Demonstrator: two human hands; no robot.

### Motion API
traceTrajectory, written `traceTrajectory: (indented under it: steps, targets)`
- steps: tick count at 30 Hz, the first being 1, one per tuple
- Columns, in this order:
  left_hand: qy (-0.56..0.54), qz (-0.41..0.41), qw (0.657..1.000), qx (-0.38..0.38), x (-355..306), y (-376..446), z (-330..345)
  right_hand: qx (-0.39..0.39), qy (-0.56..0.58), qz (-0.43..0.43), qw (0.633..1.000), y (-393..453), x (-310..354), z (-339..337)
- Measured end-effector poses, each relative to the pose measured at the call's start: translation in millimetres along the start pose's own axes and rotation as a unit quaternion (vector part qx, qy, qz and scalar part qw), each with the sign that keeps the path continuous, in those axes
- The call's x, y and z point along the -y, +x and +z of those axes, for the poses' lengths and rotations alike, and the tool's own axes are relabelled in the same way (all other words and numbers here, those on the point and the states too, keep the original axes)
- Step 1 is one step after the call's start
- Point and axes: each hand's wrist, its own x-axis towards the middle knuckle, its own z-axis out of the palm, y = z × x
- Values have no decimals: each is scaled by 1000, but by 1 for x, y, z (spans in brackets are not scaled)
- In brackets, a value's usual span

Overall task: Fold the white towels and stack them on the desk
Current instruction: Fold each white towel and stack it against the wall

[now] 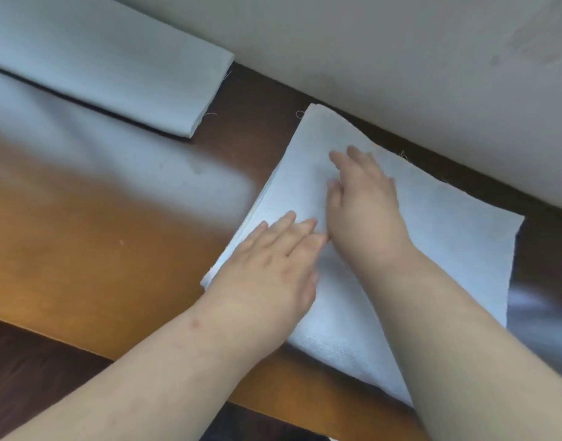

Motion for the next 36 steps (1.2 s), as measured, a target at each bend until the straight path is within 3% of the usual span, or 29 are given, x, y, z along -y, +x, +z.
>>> traceTrajectory:
  steps: [2, 4, 8, 11, 14, 17, 20, 22, 24, 26, 29, 32, 36]
  targets:
    - [78, -13, 992, 99, 2, 4, 10, 54, -59, 81, 994, -36, -31, -2]
    - [131, -18, 984, 123, 4, 3, 14, 88, -99, 140, 981, -52, -59, -7]
    - [163, -52, 975, 142, -10, 3, 16, 108, -114, 93, 983, -36, -75, -11]
    - [183, -96, 973, 105, -33, 13, 9, 111, -39, 35, 992, -18, -83, -27]
    - [124, -63, 989, 44, -50, 59, 11, 27, -4, 34, 999, -21, -109, -43]
    - [141, -68, 984, 82, -42, 112, 20, 71, -87, 129, 985, -40, -150, -49]
    - [179, -94, 973, 107, -19, 130, 26, 74, -65, 219, 971, -48, -175, -55]
    - [166, -59, 981, 81, -15, 139, 25, 18, -71, 200, 977, -33, -170, -54]
    - [136, -11, 988, 73, -14, 158, 24, -20, -76, 107, 991, -8, -155, -51]
    - [148, 35, 984, 94, -9, 174, 24, 39, -68, 32, 996, 10, -144, -45]
    - [168, 85, 978, 90, 10, 194, 24, 83, -92, 104, 987, 20, -157, -35]
    - [220, 16, 973, 68, 28, 205, 19, 58, -88, 169, 980, 18, -165, -34]
    - [223, -44, 970, 84, 29, 201, 8, 48, -78, 184, 979, 12, -158, -44]
